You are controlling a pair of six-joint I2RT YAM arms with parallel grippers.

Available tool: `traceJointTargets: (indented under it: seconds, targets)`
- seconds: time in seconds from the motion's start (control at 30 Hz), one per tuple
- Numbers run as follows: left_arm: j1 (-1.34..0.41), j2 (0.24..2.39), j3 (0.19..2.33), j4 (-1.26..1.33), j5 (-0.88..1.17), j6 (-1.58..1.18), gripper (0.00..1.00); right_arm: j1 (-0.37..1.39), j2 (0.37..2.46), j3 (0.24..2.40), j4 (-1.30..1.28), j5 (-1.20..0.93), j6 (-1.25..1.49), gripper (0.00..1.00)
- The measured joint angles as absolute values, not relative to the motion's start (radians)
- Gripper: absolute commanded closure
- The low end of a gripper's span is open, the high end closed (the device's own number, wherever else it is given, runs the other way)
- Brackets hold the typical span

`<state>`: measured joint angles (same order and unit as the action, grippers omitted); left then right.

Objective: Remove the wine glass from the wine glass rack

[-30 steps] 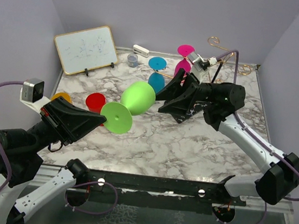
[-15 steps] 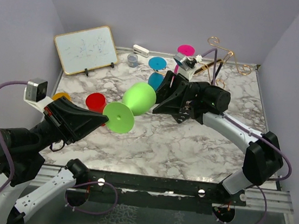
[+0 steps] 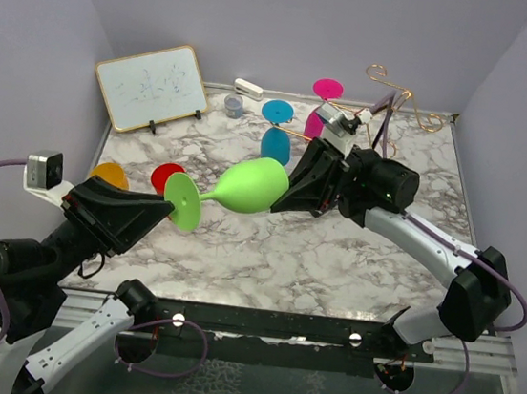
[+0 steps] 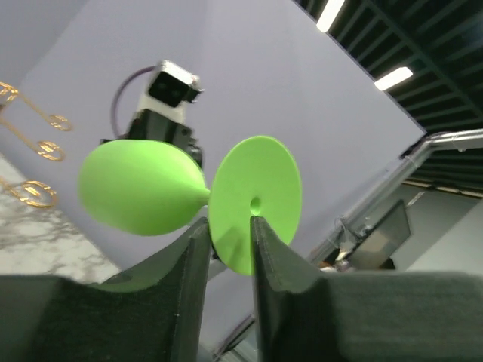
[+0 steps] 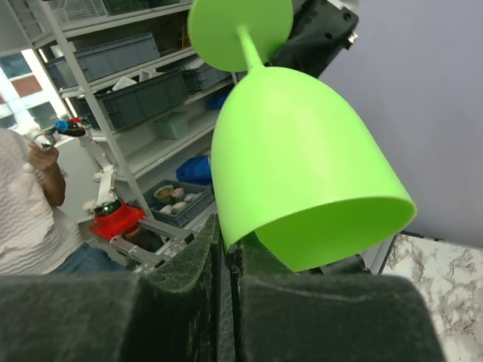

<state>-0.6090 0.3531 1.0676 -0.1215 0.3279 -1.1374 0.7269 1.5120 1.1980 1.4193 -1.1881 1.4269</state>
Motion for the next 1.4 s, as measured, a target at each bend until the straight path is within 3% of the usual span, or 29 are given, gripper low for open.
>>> traceJointTargets:
  seconds: [0.07, 0.13, 0.3, 0.5, 0.67, 0.77, 0.97, 1.17, 1.4]
  targets:
    - [-0.609, 0.334, 1.07, -0.19, 0.282, -1.12, 0.46, 0.728, 1.482, 1.182, 1.401, -1.189, 1.394, 0.99]
    - [-0.609, 0.311, 1.077, -0.265, 0.24, -1.107, 0.43, 0.727, 1.456, 1.169, 1.351, -1.189, 1.346, 0.99]
    - [-0.609, 0.209, 1.142, -0.505, 0.072, -1.089, 0.41, 0.727, 1.404, 1.166, 1.135, -1.187, 1.186, 0.99]
    - [-0.609, 0.074, 1.251, -0.775, -0.173, -1.082, 0.42, 0.734, 1.392, 1.336, 0.56, -1.106, 0.834, 0.99]
    - [-0.609, 0.061, 1.326, -0.94, -0.295, -1.064, 0.45, 0.838, 1.477, 1.657, 0.036, -0.852, 0.54, 0.99]
    - [-0.609, 0.078, 1.367, -1.039, -0.344, -1.044, 0.47, 1.008, 1.614, 1.938, -0.297, -0.597, 0.376, 0.99]
    - [-0.606, 0.13, 1.422, -1.142, -0.399, -1.006, 0.51, 1.229, 1.884, 2.304, -0.717, -0.231, 0.222, 0.99]
    - [-0.59, 0.154, 1.465, -1.203, -0.425, -0.972, 0.52, 1.29, 2.04, 2.405, -0.952, -0.015, 0.163, 0.99]
    - [-0.569, 0.157, 1.482, -1.216, -0.439, -0.948, 0.52, 1.299, 2.109, 2.465, -1.054, 0.058, 0.117, 0.99]
